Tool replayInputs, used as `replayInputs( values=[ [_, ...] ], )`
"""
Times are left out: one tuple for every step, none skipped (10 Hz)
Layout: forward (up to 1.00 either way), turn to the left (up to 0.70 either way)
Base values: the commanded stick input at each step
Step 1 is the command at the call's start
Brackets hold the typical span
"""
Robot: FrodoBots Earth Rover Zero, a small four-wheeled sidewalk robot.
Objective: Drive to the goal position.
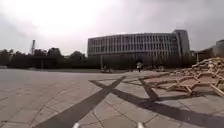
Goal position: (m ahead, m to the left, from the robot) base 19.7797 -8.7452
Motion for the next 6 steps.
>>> replayInputs(
  values=[
    [0.50, 0.00],
    [0.50, 0.00],
    [0.50, 0.00],
    [0.50, 0.00],
    [0.50, 0.00],
    [0.50, 0.00]
  ],
)
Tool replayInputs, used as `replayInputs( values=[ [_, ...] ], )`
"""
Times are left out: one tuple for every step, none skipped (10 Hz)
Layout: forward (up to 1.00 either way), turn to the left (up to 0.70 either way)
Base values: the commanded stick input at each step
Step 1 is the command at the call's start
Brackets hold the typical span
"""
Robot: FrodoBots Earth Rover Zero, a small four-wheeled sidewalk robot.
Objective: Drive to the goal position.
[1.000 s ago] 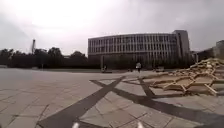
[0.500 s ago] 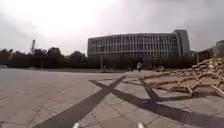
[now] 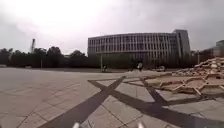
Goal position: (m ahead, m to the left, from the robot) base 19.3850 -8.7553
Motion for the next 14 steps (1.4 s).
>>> replayInputs(
  values=[
    [0.50, 0.00],
    [0.50, 0.00],
    [0.50, 0.00],
    [0.50, 0.00],
    [0.50, 0.00],
    [0.50, 0.00],
    [0.50, 0.00],
    [0.50, 0.00],
    [0.50, 0.00],
    [0.50, 0.00],
    [0.50, 0.00],
    [0.50, 0.00],
    [0.50, 0.00],
    [0.50, 0.00]
  ],
)
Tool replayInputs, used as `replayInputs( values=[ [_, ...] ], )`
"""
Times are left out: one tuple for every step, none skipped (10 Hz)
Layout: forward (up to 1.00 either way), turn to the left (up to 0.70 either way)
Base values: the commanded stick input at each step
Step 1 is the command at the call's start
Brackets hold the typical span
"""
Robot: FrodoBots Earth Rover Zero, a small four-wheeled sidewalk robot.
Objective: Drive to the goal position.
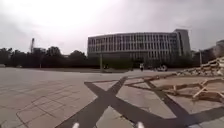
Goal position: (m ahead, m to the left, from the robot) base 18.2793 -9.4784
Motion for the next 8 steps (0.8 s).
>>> replayInputs(
  values=[
    [0.50, 0.00],
    [0.50, 0.00],
    [0.50, 0.00],
    [0.50, 0.00],
    [0.50, 0.00],
    [0.50, 0.00],
    [0.50, 0.00],
    [0.50, 0.00]
  ],
)
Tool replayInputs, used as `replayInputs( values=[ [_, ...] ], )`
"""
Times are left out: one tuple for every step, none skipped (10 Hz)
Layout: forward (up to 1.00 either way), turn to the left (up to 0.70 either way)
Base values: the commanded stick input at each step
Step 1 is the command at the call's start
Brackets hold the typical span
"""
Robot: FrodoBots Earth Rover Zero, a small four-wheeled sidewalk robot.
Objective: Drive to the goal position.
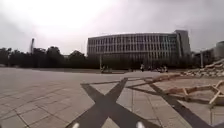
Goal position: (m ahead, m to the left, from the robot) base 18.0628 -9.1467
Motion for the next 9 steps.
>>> replayInputs(
  values=[
    [0.50, 0.00],
    [0.50, 0.00],
    [0.50, 0.00],
    [0.50, 0.00],
    [0.50, 0.00],
    [0.50, 0.00],
    [0.50, 0.00],
    [0.50, 0.00],
    [0.50, 0.00]
  ],
)
